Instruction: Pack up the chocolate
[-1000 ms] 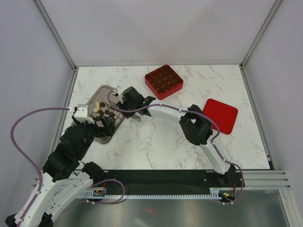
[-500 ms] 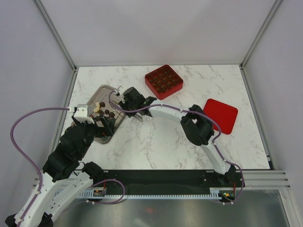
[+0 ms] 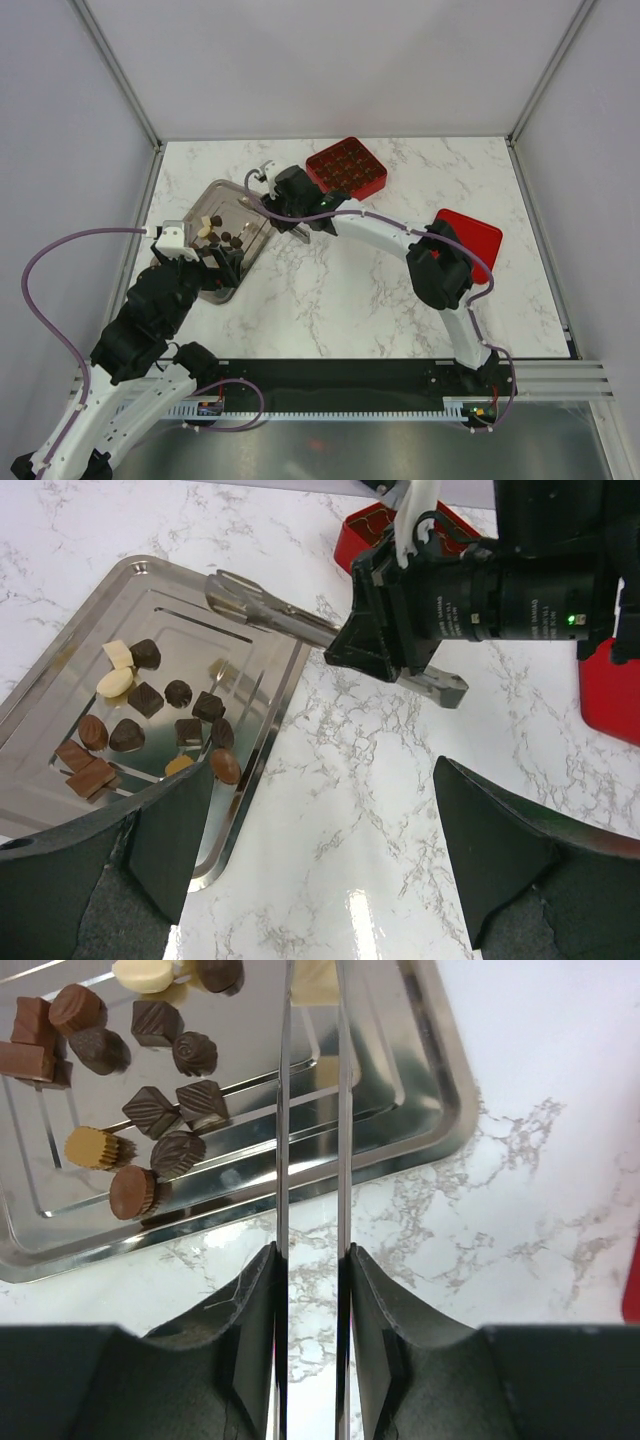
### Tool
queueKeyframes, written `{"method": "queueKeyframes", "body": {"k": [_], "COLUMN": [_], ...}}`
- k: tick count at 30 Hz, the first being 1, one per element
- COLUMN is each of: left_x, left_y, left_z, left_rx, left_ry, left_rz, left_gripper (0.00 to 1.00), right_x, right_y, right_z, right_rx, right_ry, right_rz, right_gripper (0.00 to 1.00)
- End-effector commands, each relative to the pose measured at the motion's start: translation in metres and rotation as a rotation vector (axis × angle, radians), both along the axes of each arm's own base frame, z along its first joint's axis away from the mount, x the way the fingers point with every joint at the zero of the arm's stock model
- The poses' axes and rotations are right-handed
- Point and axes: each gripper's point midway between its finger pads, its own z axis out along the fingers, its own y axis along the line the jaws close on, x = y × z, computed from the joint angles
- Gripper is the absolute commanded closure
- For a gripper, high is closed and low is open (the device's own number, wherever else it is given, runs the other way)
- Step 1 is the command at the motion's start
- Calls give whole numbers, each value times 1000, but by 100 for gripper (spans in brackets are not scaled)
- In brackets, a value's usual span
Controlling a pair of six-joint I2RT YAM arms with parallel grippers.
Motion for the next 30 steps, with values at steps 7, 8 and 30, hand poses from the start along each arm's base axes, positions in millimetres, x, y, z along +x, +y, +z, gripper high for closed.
{"method": "queueKeyframes", "body": {"k": [7, 8, 30], "left_x": [4, 4, 7], "left_y": [6, 5, 4], "left_z": [9, 10, 6], "left_rx": [6, 5, 22], "left_ry": [-44, -46, -29], "left_rz": [30, 28, 27], "left_gripper": [0, 0, 0], "right_x": [67, 73, 174], "right_y": [-94, -103, -197], "right_z": [62, 64, 35], "right_rx": [59, 55, -23], "right_ry": [-67, -68, -69], "right_rz": [-235, -256, -512], "right_gripper": [61, 61, 61]}}
